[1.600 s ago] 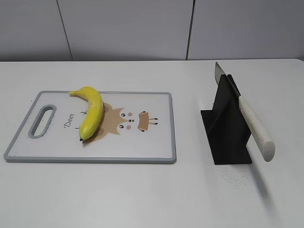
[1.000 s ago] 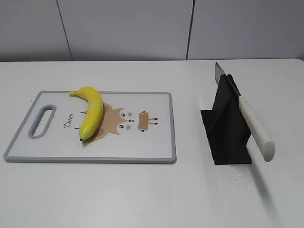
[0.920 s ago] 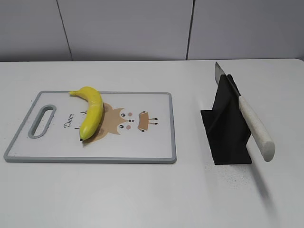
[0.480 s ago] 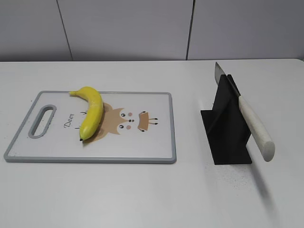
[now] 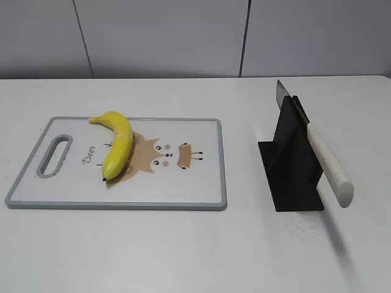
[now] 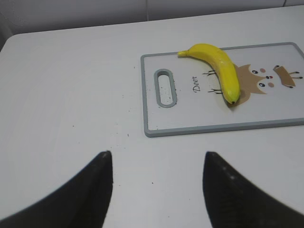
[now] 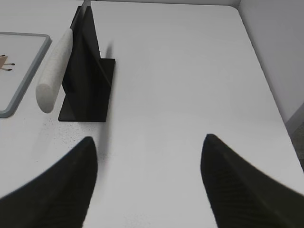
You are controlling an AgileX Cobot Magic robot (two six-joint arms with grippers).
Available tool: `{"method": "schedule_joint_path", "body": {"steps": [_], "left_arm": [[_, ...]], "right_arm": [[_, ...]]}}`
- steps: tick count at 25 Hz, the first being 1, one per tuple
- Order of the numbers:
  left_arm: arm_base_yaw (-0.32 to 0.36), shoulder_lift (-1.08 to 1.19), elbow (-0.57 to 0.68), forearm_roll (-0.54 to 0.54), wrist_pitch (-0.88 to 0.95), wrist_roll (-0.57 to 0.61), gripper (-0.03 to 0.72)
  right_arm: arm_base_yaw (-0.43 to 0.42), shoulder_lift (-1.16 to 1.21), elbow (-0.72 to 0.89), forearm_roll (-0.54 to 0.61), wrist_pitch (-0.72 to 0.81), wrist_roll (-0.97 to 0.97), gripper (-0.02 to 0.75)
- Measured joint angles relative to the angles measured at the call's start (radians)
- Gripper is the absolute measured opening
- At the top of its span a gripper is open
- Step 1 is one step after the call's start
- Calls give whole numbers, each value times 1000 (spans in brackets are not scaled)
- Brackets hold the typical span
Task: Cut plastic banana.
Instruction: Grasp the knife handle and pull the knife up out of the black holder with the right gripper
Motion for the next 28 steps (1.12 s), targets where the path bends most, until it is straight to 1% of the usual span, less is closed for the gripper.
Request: {"method": "schedule_joint_path", "body": {"steps": [28], "left_arm": [[0,0,0,0,0,0,583]], "right_arm": [[0,0,0,0,0,0,536]]}}
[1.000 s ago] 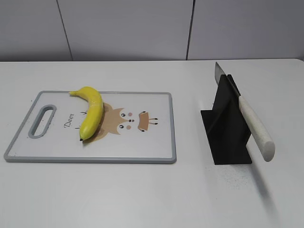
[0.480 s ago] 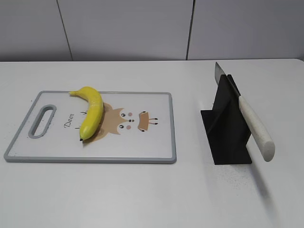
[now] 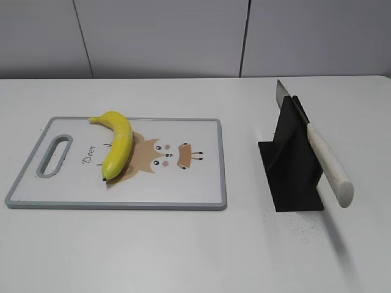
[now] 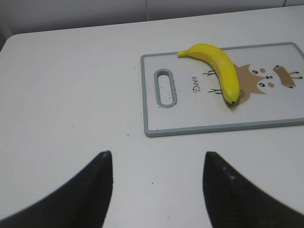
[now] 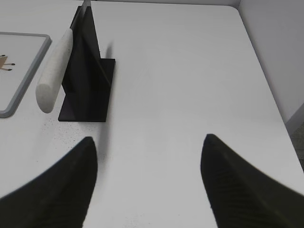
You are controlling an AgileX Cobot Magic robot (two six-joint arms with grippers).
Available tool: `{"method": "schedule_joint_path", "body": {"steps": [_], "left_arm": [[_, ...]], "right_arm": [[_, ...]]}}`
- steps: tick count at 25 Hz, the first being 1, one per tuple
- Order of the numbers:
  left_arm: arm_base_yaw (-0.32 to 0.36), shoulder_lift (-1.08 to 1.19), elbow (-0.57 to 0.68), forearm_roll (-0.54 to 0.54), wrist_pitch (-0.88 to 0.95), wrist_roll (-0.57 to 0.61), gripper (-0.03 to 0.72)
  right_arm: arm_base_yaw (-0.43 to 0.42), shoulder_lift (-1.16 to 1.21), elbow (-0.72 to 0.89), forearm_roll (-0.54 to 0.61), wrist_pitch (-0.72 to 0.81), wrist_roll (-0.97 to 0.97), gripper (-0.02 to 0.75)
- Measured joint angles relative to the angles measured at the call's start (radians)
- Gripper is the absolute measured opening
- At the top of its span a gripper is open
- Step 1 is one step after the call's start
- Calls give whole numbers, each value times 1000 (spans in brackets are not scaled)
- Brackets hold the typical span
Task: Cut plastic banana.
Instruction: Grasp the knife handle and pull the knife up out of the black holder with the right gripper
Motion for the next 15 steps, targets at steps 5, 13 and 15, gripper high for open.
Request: {"method": "schedule_joint_path", "body": {"steps": [5,13,15], "left_arm": [[0,0,0,0,0,0,583],[0,0,0,0,0,0,583],[0,0,0,0,0,0,583]], "right_arm": [[0,0,0,0,0,0,536],[0,0,0,0,0,0,536],[0,0,0,0,0,0,536]]}}
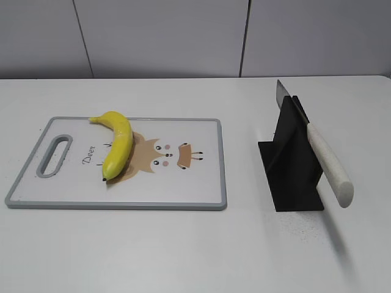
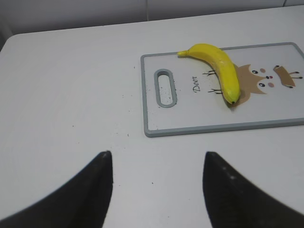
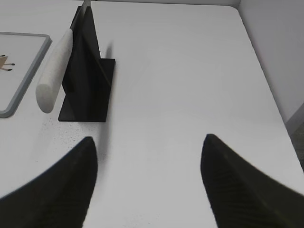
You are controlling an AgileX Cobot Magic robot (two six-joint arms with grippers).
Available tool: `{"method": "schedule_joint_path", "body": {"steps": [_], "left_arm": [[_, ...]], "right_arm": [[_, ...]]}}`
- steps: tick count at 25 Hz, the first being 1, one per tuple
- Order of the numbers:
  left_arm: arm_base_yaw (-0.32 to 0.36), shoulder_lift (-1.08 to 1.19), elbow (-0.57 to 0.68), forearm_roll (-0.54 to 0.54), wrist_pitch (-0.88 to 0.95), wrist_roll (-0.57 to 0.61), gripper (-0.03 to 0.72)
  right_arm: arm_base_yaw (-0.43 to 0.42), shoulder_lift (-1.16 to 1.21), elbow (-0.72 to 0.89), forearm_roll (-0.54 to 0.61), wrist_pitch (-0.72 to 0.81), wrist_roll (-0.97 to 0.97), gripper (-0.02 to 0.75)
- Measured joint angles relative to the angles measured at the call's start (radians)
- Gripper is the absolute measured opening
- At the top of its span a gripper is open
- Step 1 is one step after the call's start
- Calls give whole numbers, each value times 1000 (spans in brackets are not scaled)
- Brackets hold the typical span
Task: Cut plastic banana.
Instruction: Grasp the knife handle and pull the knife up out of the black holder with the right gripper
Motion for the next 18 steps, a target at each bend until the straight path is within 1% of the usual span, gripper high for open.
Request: {"method": "schedule_joint_path", "body": {"steps": [18], "left_arm": [[0,0,0,0,0,0,583]], "right_arm": [[0,0,0,0,0,0,536]]}}
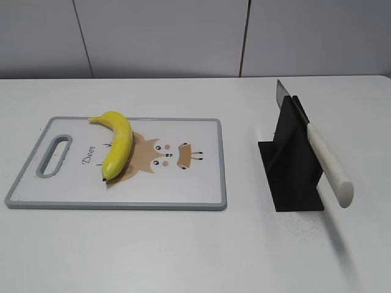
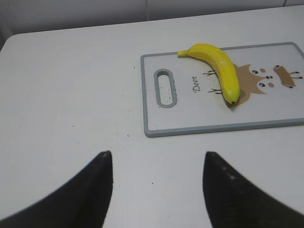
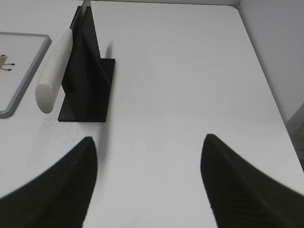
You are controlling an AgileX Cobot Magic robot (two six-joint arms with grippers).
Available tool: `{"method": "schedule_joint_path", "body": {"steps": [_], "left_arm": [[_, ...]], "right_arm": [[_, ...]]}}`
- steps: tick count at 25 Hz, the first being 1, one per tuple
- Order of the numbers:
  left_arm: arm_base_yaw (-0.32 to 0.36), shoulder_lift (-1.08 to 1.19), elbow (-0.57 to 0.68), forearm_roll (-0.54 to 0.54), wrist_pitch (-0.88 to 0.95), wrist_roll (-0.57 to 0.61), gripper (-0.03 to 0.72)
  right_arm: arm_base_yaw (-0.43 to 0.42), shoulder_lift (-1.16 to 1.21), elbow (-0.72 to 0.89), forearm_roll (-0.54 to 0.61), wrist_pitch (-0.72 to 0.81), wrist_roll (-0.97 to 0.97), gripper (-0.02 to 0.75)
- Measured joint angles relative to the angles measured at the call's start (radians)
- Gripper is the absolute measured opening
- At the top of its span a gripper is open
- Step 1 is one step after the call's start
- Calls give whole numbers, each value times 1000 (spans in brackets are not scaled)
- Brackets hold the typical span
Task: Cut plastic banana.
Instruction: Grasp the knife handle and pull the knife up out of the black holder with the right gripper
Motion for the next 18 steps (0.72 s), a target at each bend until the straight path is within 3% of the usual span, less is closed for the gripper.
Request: {"method": "schedule_joint_path", "body": {"steps": [18], "left_arm": [[0,0,0,0,0,0,583]], "right_arm": [[0,0,0,44,0,0,536]]}}
